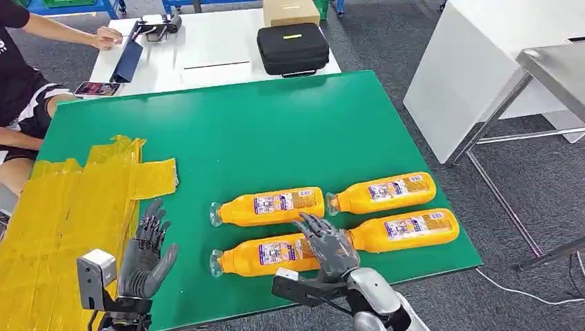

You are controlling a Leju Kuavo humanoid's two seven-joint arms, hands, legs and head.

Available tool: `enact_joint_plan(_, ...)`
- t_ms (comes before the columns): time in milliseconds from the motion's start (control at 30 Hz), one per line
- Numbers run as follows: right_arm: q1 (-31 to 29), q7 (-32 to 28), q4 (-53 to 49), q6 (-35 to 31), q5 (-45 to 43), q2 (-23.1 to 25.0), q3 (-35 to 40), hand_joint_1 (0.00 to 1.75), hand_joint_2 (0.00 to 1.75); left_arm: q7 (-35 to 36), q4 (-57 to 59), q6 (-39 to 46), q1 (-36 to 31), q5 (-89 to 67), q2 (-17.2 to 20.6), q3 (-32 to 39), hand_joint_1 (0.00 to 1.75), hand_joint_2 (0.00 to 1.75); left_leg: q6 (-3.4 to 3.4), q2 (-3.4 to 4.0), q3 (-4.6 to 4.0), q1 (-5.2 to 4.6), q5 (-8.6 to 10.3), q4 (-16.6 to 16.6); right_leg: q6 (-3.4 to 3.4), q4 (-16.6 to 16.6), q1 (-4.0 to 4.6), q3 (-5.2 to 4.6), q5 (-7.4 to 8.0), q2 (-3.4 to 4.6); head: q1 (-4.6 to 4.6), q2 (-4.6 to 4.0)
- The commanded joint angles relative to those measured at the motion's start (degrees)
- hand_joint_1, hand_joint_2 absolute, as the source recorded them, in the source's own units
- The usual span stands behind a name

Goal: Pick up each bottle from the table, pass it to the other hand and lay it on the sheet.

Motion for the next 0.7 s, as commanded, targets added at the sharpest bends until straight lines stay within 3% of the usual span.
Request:
enact_joint_plan(33,-1.53,0.48,6.77,1.58,0.12,2.28,-1.72,0.00,1.75,0.75,4.41,-0.39,-1.96,-0.38,-0.51,-0.51,0.00,1.75,-0.08,-0.02,0.32,0.02,-0.06,-0.13,-0.11,-0.15,0.00,0.34,-0.06,0.19,0.00,0.00)
enact_joint_plan(500,-2.14,1.36,11.42,5.11,1.26,3.60,-1.61,0.00,1.75,1.13,5.40,-0.10,-2.60,-0.77,-0.64,-1.09,0.00,1.75,-0.05,-0.01,0.20,0.01,-0.02,-0.10,-0.06,-0.12,0.00,0.20,-0.02,0.11,0.00,0.00)
enact_joint_plan(633,-2.56,1.66,13.23,5.98,1.91,3.61,-1.00,0.28,1.75,1.34,5.43,-0.06,-2.75,-0.86,-0.61,-1.23,0.00,1.75,-0.05,-0.03,0.22,0.02,-0.02,-0.10,-0.07,-0.12,0.01,0.22,-0.03,0.11,0.00,0.00)
enact_joint_plan(667,-2.80,1.80,13.87,6.91,2.14,3.45,-0.58,0.58,1.75,1.48,5.31,-0.08,-2.87,-1.07,-0.59,-1.34,0.00,1.75,-0.08,-0.05,0.38,0.02,-0.06,-0.14,-0.11,-0.17,0.00,0.39,-0.07,0.17,0.00,0.00)
enact_joint_plan(700,-2.88,1.78,14.20,7.31,2.13,3.36,-0.39,0.65,1.75,1.50,5.22,-0.13,-2.93,-1.12,-0.58,-1.38,0.00,1.75,-0.05,-0.05,0.25,0.03,-0.02,-0.10,-0.07,-0.13,0.01,0.25,-0.03,0.10,0.02,0.00)
